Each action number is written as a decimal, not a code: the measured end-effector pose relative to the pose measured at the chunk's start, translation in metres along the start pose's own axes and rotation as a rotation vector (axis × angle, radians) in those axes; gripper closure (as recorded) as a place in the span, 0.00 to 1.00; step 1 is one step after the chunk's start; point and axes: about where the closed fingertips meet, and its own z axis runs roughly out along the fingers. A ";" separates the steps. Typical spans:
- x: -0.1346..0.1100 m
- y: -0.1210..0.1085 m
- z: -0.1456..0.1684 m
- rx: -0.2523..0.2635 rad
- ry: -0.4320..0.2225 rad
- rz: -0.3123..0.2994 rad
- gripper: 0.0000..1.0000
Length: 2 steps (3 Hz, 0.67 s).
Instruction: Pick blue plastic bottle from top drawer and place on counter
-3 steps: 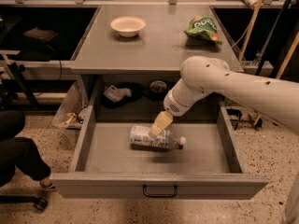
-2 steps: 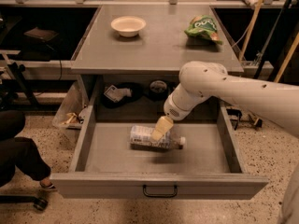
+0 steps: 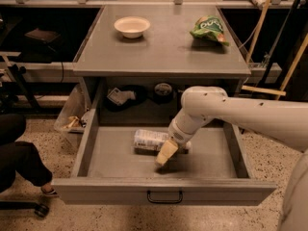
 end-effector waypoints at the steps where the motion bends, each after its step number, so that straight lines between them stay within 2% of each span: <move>1: 0.001 0.001 0.001 -0.002 0.001 0.000 0.00; 2: 0.001 0.001 0.001 -0.002 0.001 0.000 0.19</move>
Offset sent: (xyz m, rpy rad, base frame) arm -0.0011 0.0001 -0.0013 -0.0006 0.0019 0.0007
